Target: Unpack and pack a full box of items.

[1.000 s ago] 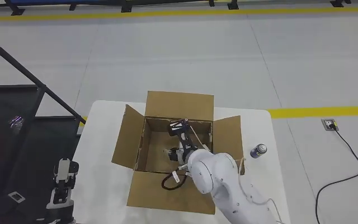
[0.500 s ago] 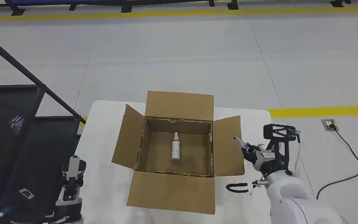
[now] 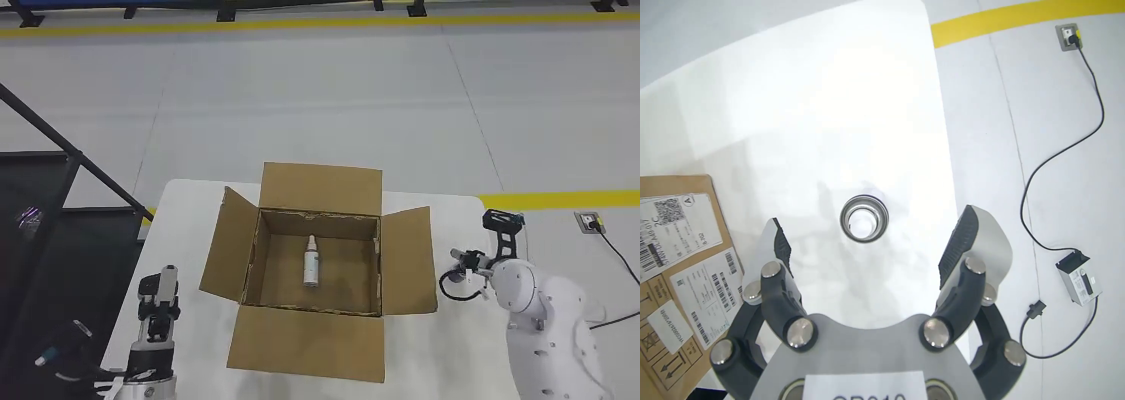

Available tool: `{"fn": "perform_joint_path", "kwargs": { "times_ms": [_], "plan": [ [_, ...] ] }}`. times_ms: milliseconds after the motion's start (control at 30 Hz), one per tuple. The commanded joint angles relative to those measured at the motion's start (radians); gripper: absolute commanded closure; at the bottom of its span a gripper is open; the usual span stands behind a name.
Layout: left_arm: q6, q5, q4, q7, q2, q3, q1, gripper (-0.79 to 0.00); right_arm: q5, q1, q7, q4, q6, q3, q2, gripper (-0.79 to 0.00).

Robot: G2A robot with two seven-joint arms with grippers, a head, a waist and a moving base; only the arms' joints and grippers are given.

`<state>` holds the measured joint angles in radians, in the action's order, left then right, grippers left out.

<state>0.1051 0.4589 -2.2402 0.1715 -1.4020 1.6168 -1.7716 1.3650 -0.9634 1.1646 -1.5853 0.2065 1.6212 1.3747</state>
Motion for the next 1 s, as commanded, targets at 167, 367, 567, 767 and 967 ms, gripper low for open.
{"fn": "perform_joint_path", "kwargs": {
  "times_ms": [167, 367, 567, 767, 967],
  "plan": [
    [-0.026, 0.026, 0.008, 0.005, -0.002, -0.023, 0.022, -0.785, 0.021, 0.068, 0.017, 0.129, -0.008, -0.038, -0.002, -0.305],
    [-0.031, 0.027, 0.018, 0.013, -0.003, -0.027, 0.028, -0.785, 0.004, 0.083, 0.024, 0.155, -0.023, -0.041, -0.005, 0.0],
    [-0.025, 0.023, 0.024, 0.019, -0.003, -0.023, 0.024, -0.785, -0.006, 0.077, 0.029, 0.14, -0.014, -0.041, -0.008, 0.0],
    [-0.016, 0.019, 0.017, 0.024, -0.003, -0.011, 0.01, -0.785, -0.057, 0.009, -0.029, -0.05, 0.053, 0.014, -0.011, 0.0],
    [-0.001, 0.013, 0.012, 0.022, -0.002, -0.002, -0.003, -0.785, -0.092, -0.168, -0.138, -0.498, 0.153, 0.04, -0.006, 0.0]
  ]
}}
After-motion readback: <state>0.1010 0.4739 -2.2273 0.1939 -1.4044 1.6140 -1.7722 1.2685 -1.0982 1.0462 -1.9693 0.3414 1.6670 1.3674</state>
